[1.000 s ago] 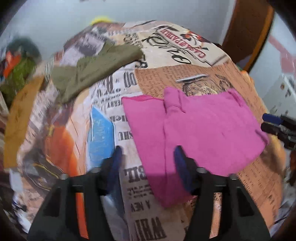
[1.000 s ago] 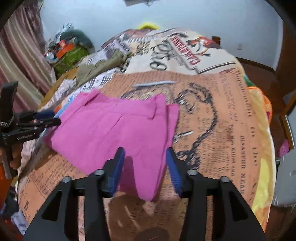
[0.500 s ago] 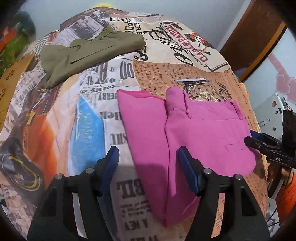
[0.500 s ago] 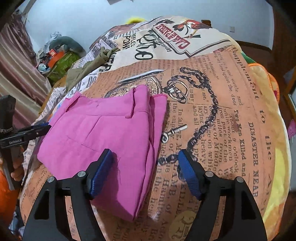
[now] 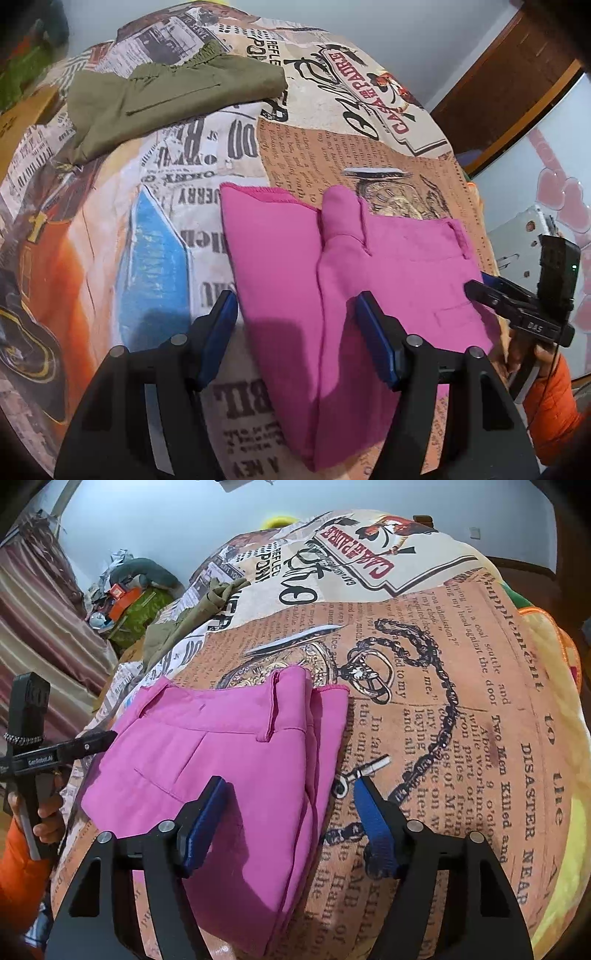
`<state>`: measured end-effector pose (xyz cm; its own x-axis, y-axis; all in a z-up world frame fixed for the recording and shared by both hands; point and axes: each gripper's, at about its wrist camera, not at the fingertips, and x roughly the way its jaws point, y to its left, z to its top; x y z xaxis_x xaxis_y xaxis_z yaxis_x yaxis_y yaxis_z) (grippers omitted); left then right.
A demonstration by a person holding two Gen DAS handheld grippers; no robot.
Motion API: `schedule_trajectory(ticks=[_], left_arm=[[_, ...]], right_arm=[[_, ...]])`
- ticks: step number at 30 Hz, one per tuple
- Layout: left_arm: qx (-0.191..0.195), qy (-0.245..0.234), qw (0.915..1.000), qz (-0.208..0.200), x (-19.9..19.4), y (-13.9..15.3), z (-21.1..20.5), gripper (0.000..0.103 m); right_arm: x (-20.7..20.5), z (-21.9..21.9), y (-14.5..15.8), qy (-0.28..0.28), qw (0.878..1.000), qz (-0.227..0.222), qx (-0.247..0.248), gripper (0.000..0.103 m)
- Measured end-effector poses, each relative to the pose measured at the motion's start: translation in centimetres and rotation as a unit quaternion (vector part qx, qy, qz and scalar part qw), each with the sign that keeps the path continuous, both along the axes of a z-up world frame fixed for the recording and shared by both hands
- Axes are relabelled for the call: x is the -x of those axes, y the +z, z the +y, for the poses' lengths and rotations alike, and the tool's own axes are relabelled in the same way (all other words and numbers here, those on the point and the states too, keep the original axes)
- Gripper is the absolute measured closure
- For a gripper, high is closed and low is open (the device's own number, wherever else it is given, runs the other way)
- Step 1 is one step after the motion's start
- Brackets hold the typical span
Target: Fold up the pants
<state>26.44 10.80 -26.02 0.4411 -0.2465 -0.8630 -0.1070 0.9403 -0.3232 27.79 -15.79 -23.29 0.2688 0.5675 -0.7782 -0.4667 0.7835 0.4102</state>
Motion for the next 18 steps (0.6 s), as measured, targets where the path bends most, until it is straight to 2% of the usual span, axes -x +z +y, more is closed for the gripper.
schedule_trajectory(ticks=[5,12,16,18], left_arm=[[-0.007,-0.009,0.9999,0.005,0.6,0.1,-0.8,0.037],[-0.01,-0.016,0.9997,0.012,-0.1,-0.2,-1.2,0.036],[-0.033,-0.02,0.9992,0.012,-1.2,-0.6,-2.1,0.036],[-0.052,-0.025,0.9983,0.012,-1.5,-0.7,-2.7,0.043]], right_arm=[[0.4,0.1,0.2,0.008,1.0,0.001,-0.006,0.046],[0.7,0.0,0.1,0.009,1.0,0.004,-0.014,0.053],[0.2,0.4,0.2,0.004,1.0,0.007,-0.021,0.063],[-0.1,0.4,0.2,-0.001,1.0,0.008,-0.022,0.069]])
